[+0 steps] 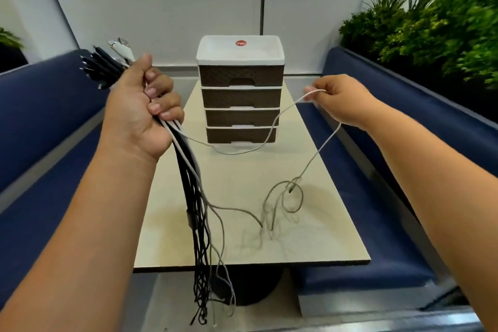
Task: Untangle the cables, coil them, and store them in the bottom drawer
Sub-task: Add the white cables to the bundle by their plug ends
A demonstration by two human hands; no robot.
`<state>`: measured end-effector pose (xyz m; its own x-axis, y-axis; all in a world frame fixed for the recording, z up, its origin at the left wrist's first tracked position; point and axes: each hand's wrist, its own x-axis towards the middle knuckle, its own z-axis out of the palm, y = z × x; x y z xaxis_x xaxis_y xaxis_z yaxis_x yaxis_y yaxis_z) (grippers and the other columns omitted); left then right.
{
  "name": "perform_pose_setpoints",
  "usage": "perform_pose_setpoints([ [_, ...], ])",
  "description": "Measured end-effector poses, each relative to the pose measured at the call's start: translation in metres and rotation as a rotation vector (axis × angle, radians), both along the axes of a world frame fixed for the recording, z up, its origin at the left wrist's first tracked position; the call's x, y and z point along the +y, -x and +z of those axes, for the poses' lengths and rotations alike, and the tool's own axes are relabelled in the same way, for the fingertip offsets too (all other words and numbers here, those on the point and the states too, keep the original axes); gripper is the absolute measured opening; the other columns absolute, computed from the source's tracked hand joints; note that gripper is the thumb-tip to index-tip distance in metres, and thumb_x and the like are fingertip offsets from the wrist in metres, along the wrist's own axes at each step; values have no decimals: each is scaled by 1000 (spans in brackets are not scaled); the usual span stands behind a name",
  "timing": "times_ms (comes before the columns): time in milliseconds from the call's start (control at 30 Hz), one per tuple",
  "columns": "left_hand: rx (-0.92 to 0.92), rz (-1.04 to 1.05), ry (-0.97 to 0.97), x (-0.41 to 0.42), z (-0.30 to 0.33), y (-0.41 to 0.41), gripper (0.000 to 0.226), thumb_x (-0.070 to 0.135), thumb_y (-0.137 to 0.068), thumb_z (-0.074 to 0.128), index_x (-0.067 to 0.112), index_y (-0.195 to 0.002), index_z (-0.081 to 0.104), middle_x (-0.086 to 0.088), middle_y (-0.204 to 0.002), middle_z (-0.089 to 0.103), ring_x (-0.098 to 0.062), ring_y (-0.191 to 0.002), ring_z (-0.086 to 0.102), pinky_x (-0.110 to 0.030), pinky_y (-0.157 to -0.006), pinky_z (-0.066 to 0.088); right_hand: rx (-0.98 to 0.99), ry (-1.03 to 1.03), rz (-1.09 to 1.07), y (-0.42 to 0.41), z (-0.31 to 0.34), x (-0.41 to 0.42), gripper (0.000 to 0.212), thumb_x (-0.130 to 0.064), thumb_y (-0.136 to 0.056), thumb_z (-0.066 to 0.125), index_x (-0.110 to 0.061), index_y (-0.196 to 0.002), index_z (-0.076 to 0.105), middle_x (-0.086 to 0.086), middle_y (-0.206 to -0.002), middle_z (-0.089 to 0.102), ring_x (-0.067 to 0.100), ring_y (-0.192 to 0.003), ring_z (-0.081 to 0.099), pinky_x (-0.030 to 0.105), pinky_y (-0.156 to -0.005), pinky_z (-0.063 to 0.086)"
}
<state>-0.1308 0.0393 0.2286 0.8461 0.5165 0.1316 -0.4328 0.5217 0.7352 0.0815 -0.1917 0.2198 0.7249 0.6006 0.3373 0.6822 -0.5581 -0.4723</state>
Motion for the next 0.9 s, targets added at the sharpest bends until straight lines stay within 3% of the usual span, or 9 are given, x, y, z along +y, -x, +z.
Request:
perform_pose_setpoints([
  [133,-4,-9,-6,13,2,0,41,40,-99,46,25,-60,42,7,-47,28,-6,-32,24,-16,-35,19,435,-325,-47,-7,-7,-2,65,-62,-98,21,-16,-105,66,8,-87,65,22,-82,62,32,-82,50],
  [233,3,-16,-5,19,0,-2,41,40,-99,45,25,-61,41,7,-46,28,-5,-32,23,-17,-34,19,464,6,-162,-14,-18,-7,79,-72,-92,12,-13,-102,65,15,-90,67,30,-81,67,40,-78,55],
  [300,6,-21,-1,21,0,-4,41,39,-99,45,25,-60,41,7,-46,28,-5,-32,23,-17,-34,18,469,113,-224,-16,-25,-9,69,-64,-97,19,-11,-97,63,15,-79,64,29,-65,65,37,-65,55],
  [367,8,-25,-2,22,0,-5,41,39,-98,46,25,-60,41,7,-46,27,-6,-31,23,-16,-34,18,489,-79,-198,-21,-28,-11,51,-47,-104,31,-7,-95,63,18,-78,64,26,-59,64,33,-56,54],
  [467,16,-25,-11,24,-1,-6,41,39,-98,45,26,-60,40,7,-46,27,-6,-31,22,-16,-34,18,361,-485,-56,-29,-25,-15,22,-24,-103,44,-13,-103,63,11,-100,72,21,-82,70,35,-75,59],
  [533,12,-37,-8,24,-2,-7,41,38,-99,45,25,-60,40,7,-46,28,-6,-31,23,-16,-34,18,210,-553,28,-30,-23,-20,20,-20,-103,45,-18,-115,61,0,-111,71,16,-94,70,29,-83,57],
  [733,9,-55,-11,21,-6,-6,40,38,-99,44,25,-61,41,7,-45,29,-6,-31,24,-16,-35,17,-260,-233,-93,-25,-34,-34,30,-28,-103,44,-25,-125,64,-4,-92,63,15,-82,61,24,-77,46],
  [867,12,-61,-5,19,-7,-8,40,38,-99,45,25,-61,42,7,-46,29,-6,-32,24,-16,-36,17,243,-68,-122,-19,-33,-29,22,-28,-100,52,-20,-110,69,1,-93,71,18,-78,71,33,-77,59],
  [900,17,-62,-6,17,-7,-8,40,38,-99,45,25,-61,42,7,-46,29,-6,-32,23,-16,-36,16,260,-10,-135,-20,-38,-29,20,-25,-99,54,-18,-109,70,2,-94,72,17,-78,71,33,-77,59],
])
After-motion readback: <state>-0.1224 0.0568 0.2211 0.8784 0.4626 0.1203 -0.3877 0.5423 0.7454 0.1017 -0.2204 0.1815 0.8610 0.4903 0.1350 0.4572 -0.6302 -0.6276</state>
